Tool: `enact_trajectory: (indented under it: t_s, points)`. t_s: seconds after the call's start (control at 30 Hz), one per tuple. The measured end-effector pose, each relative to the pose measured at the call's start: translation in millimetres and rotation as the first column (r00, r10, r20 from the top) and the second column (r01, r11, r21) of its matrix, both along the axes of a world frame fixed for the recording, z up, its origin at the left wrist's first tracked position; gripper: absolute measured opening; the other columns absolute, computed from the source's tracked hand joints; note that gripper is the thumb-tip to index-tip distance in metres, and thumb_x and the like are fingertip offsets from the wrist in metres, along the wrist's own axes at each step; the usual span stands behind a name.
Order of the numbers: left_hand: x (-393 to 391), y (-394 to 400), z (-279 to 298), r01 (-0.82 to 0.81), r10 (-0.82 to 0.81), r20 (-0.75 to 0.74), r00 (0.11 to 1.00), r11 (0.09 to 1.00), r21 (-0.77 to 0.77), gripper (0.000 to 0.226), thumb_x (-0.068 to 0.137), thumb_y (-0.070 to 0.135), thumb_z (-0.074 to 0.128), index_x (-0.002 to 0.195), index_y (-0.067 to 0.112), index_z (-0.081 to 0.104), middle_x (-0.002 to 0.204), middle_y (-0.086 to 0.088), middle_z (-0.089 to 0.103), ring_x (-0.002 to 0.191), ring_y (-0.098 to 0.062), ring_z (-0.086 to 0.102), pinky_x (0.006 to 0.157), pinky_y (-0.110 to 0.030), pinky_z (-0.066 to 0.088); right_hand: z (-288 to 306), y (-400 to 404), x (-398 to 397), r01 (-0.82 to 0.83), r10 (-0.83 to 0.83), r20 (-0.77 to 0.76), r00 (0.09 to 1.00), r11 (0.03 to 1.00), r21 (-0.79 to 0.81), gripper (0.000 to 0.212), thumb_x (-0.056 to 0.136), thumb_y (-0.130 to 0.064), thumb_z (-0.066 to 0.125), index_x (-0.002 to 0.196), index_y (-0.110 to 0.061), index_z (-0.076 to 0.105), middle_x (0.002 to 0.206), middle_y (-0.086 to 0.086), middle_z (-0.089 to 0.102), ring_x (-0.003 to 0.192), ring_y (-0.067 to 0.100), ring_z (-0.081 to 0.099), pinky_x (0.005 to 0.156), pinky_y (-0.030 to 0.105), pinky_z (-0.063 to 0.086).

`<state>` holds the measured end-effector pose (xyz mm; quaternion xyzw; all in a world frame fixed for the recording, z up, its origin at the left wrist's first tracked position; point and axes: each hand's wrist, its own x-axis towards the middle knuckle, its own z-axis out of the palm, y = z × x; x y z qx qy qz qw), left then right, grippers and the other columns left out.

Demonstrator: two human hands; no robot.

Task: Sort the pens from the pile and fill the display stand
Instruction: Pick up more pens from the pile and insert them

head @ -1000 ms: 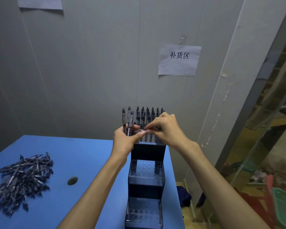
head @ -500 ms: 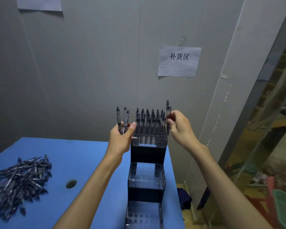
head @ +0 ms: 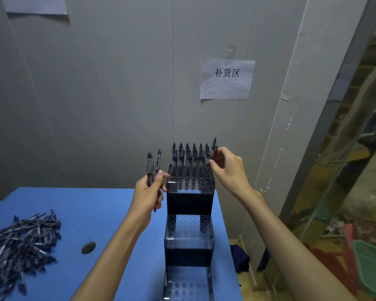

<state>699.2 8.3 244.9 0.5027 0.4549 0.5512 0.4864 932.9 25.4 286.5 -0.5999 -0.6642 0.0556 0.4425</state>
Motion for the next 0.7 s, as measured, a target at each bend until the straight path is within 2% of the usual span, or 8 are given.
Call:
enact_trajectory:
  t_s: [0.1, 0.2, 0.3, 0.43, 0.5, 0.57, 0.7]
  points:
    - [-3, 0, -2, -0.015, 0.015, -0.018, 1.000, 1.000, 0.006, 0.024, 0.102, 0.040, 0.055, 0.108, 0.021, 0.069, 0.071, -0.001, 0.057, 0.051, -0.010, 0.034, 0.044, -0.024, 0.025, -3, 2, -1, -0.008, 0.008, 0.020, 1.000, 0.999, -0.034, 0.017, 0.090, -0.019, 0.071, 0.104, -0.011, 0.065, 0.092, 0.001, 0.069, 0.086, 0.017, 0.066, 0.081, 0.033, 0.058]
    - [-3, 1, -4, -0.031, 0.031, -0.018, 0.999, 0.999, -0.011, 0.019, 0.102, 0.038, 0.057, 0.103, 0.018, 0.058, 0.075, -0.001, 0.059, 0.052, -0.010, 0.032, 0.045, -0.023, 0.026, -8, 3, -2, -0.001, 0.005, 0.052, 0.999, 0.997, -0.072, 0.015, 0.088, -0.018, 0.072, 0.101, -0.013, 0.068, 0.088, -0.001, 0.070, 0.081, 0.014, 0.066, 0.081, 0.034, 0.058]
    - [-5, 3, -6, -0.030, 0.030, -0.008, 1.000, 0.999, -0.017, 0.020, 0.102, 0.035, 0.058, 0.102, 0.015, 0.054, 0.079, -0.002, 0.062, 0.054, -0.010, 0.035, 0.047, -0.024, 0.028, -14, 0, -2, 0.001, 0.001, 0.025, 1.000, 0.996, -0.084, 0.015, 0.092, -0.022, 0.070, 0.103, -0.011, 0.070, 0.088, -0.004, 0.069, 0.080, 0.008, 0.065, 0.080, 0.026, 0.057]
    - [-7, 4, -7, -0.015, 0.016, 0.021, 1.000, 0.999, -0.032, 0.022, 0.103, 0.032, 0.057, 0.109, 0.014, 0.066, 0.088, -0.004, 0.064, 0.056, -0.010, 0.046, 0.046, -0.022, 0.033, -15, -3, -2, 0.021, -0.022, -0.016, 1.000, 0.998, -0.058, 0.018, 0.093, -0.024, 0.069, 0.105, -0.010, 0.070, 0.089, -0.005, 0.069, 0.080, 0.006, 0.065, 0.075, 0.014, 0.049]
    - [-7, 3, -7, 0.001, 0.001, 0.059, 0.998, 1.000, -0.029, 0.023, 0.103, 0.029, 0.056, 0.114, 0.014, 0.070, 0.088, -0.006, 0.063, 0.057, -0.011, 0.050, 0.045, -0.021, 0.034, -10, -5, -3, 0.025, -0.026, -0.047, 0.999, 1.000, -0.014, 0.015, 0.093, -0.024, 0.069, 0.103, -0.012, 0.068, 0.088, -0.007, 0.068, 0.080, 0.004, 0.064, 0.074, 0.016, 0.051]
    - [-8, 2, -5, -0.007, 0.009, 0.074, 0.997, 1.000, -0.027, 0.022, 0.102, 0.027, 0.059, 0.115, 0.013, 0.070, 0.084, -0.007, 0.068, 0.056, -0.012, 0.052, 0.043, -0.020, 0.032, -3, -7, -6, 0.037, -0.033, -0.073, 0.997, 0.997, 0.061, 0.011, 0.094, -0.022, 0.067, 0.101, -0.014, 0.067, 0.087, -0.007, 0.068, 0.080, 0.004, 0.064, 0.078, 0.023, 0.055]
    - [-9, 2, -2, -0.059, 0.060, 0.064, 0.996, 0.998, -0.021, 0.017, 0.098, 0.026, 0.066, 0.105, 0.011, 0.071, 0.084, -0.006, 0.077, 0.050, -0.012, 0.050, 0.041, -0.018, 0.031, 16, -10, -19, 0.044, -0.030, -0.058, 0.998, 0.964, 0.262, 0.004, 0.092, -0.013, 0.066, 0.096, -0.013, 0.069, 0.087, -0.005, 0.066, 0.078, 0.005, 0.061, 0.078, 0.027, 0.054]
